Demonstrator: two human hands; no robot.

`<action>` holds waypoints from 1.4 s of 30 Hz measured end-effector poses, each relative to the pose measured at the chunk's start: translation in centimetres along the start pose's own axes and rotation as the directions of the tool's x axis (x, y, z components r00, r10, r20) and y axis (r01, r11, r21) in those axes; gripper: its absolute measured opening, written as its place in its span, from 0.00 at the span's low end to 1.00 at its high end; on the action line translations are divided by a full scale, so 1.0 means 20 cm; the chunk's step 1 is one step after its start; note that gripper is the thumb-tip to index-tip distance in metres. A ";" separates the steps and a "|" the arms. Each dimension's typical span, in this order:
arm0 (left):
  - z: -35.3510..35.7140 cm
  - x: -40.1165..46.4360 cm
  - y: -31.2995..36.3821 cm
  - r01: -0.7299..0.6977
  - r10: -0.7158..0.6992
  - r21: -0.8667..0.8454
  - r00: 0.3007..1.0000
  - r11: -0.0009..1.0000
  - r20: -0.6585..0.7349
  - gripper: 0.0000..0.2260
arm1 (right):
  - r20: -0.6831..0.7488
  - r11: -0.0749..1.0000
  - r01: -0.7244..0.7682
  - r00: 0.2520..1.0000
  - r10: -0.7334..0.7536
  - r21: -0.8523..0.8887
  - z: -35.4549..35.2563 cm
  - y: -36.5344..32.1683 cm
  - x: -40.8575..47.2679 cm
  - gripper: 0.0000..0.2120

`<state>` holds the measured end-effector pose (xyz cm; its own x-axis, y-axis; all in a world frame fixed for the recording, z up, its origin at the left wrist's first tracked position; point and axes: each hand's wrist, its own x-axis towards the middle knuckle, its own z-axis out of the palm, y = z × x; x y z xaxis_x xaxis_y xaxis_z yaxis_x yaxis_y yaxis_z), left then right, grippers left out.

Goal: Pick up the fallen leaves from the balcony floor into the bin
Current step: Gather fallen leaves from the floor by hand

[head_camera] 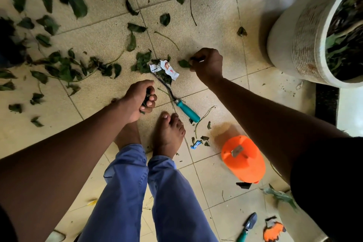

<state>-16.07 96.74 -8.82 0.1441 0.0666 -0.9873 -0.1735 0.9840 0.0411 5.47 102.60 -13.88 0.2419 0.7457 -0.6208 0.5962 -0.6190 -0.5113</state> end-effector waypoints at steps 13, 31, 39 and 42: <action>-0.04 -0.07 0.03 -0.085 0.092 -0.152 0.995 0.985 0.038 0.19 | 0.259 0.955 0.296 0.923 -0.283 -0.011 0.25 -0.32 -0.56 0.05; -0.18 -0.02 -0.01 -0.082 0.111 0.236 0.988 0.968 -0.110 0.16 | -0.138 0.915 0.166 0.963 -0.230 -0.367 0.02 0.08 -0.26 0.20; -0.26 0.01 -0.06 -0.061 0.087 0.240 0.991 0.969 -0.099 0.16 | -0.152 0.882 0.020 0.983 -0.104 -0.471 0.00 0.10 0.04 0.13; -0.26 0.01 -0.10 -0.051 0.084 0.277 0.990 0.960 -0.109 0.16 | -0.162 0.914 -0.022 0.986 -0.048 -0.405 0.02 0.02 0.02 0.09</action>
<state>-20.83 93.90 -9.97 0.0215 0.1305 -0.9912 0.0956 0.9866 0.1320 5.51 102.59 -14.67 0.3340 0.8044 -0.4913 0.8498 -0.4825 -0.2123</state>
